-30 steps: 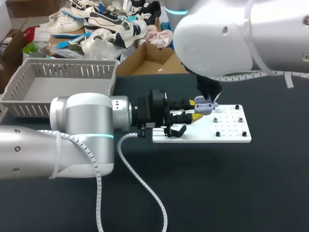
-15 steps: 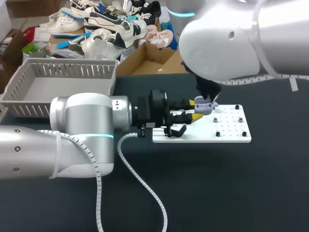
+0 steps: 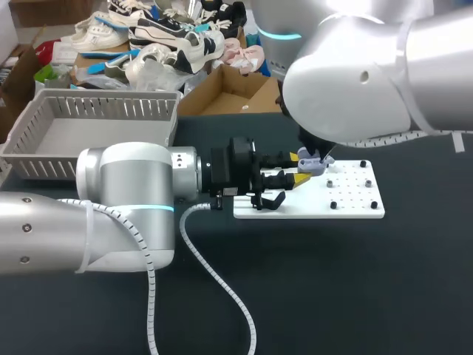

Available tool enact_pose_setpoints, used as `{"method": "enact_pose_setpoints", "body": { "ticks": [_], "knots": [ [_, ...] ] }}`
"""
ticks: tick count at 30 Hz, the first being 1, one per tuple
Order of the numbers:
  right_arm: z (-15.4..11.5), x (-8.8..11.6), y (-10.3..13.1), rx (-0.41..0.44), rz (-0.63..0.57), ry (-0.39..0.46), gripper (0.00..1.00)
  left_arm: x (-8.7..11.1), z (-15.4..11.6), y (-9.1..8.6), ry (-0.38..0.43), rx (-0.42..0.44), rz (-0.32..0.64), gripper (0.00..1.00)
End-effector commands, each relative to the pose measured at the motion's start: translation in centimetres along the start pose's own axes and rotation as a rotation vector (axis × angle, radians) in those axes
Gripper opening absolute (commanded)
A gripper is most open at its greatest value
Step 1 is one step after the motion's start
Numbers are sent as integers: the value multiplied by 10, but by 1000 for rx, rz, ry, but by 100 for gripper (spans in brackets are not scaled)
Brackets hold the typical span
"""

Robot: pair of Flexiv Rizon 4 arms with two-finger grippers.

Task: Pick up each earbud case from the left stands, insert the matching earbuds, close the lid, and place the case in the box.

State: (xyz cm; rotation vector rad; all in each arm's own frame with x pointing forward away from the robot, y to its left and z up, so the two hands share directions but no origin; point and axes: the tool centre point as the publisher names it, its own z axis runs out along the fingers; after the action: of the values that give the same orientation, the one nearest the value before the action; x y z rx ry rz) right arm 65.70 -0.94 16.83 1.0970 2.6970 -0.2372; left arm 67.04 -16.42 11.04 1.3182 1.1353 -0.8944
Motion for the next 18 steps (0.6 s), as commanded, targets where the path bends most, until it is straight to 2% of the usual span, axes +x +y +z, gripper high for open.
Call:
{"method": "enact_pose_setpoints", "body": {
  "ticks": [1,18],
  "knots": [
    [0,3,-3,-6,0,-7,0,1,0,-1,-3,-5,1,0],
    [5,2,0,-16,-2,-6,0,1,0,-1,-3,-5,1,0]
  ]
}}
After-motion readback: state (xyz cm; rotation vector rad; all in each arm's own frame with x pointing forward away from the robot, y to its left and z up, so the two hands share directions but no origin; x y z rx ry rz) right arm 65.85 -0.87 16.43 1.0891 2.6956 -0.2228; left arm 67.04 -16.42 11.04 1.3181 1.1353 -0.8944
